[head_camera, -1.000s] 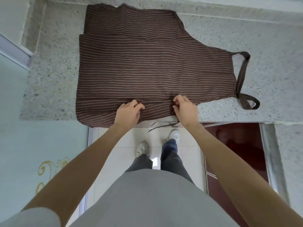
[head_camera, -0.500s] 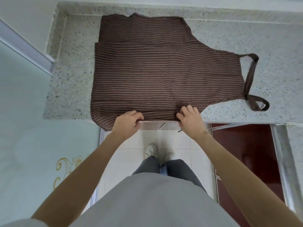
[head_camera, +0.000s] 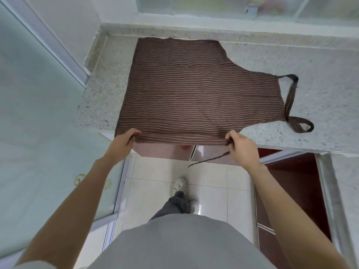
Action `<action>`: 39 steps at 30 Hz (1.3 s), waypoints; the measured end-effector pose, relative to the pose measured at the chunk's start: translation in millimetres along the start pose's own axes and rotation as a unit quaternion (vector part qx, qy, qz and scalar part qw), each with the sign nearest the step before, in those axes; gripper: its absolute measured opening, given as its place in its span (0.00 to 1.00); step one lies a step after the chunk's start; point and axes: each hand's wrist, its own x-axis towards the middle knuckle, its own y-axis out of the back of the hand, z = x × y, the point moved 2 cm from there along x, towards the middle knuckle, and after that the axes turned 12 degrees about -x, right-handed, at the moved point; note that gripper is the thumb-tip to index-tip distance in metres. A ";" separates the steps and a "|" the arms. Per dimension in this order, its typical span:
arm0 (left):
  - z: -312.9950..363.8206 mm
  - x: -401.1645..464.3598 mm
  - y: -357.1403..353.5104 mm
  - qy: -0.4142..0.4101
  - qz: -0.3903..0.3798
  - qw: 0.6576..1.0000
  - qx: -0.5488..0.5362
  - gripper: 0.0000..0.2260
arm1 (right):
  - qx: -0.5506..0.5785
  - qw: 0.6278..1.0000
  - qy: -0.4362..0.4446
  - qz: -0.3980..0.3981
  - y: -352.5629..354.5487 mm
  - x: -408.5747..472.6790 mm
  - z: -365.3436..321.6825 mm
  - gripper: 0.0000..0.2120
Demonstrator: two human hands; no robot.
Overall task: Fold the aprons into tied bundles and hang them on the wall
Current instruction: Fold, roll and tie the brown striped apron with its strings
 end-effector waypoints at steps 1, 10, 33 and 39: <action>-1.4 -3.7 0.3 0.012 -0.003 1.000 0.021 0.12 | 0.010 1.000 0.013 -0.012 1.2 -4.9 1.6 0.09; 28.2 23.1 17.9 0.025 0.123 0.982 0.139 0.10 | 0.132 0.990 -0.023 0.031 38.9 21.7 6.5 0.09; 39.3 377.9 128.6 -0.051 0.080 0.973 0.211 0.11 | 0.032 0.990 -0.119 0.062 72.6 391.9 4.4 0.11; -17.5 426.6 90.7 0.031 -0.021 0.978 0.206 0.11 | 0.067 0.978 -0.138 -0.140 0.6 434.0 15.6 0.11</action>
